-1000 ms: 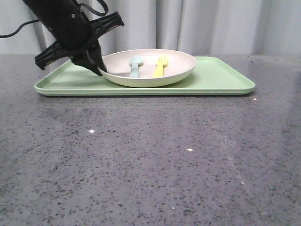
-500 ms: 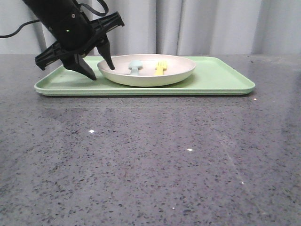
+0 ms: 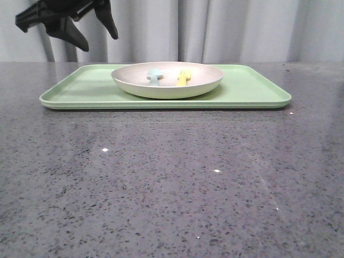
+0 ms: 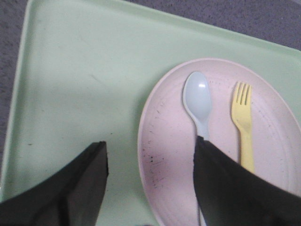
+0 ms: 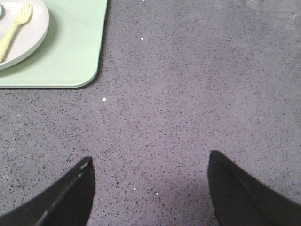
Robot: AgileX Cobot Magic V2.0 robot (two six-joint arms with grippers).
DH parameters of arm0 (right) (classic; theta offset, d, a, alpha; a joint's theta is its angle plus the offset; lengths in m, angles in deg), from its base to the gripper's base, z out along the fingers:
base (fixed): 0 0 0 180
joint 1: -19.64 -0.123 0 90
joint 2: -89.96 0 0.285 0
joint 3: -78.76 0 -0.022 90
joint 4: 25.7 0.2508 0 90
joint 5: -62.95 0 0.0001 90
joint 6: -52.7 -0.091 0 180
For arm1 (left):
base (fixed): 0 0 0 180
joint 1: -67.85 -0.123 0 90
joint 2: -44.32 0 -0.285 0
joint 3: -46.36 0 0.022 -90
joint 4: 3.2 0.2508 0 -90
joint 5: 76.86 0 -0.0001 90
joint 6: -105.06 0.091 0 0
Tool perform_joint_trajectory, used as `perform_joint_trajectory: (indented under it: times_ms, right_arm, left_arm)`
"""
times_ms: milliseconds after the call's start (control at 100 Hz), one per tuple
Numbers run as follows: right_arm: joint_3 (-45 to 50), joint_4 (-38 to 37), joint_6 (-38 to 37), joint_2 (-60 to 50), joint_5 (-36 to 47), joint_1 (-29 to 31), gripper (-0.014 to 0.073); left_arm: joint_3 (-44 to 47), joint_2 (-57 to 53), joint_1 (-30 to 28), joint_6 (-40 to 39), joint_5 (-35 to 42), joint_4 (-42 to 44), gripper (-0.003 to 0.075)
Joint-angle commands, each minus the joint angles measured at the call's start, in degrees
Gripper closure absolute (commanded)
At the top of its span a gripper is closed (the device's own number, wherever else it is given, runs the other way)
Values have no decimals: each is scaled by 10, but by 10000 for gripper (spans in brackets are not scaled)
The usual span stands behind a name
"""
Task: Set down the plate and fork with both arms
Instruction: 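Raise the left gripper away from the plate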
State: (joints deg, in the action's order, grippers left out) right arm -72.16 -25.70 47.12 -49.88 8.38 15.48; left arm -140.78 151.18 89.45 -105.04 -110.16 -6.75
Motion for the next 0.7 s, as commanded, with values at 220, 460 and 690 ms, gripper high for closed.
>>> perform_joint_trajectory:
  times_ms: [220,460,690]
  right_arm:
    - [-19,-4,6,7,34,3,83]
    - [-19,-4,6,7,27,3,83]
    - [-19,-4,6,7,18,3,83]
  left_arm:
    - [-19,-126,-35,-6,-58,153,321]
    - [47,-225,-64,-6,-50,207,321]
    - [211,-362,-106,-6,6,207,321]
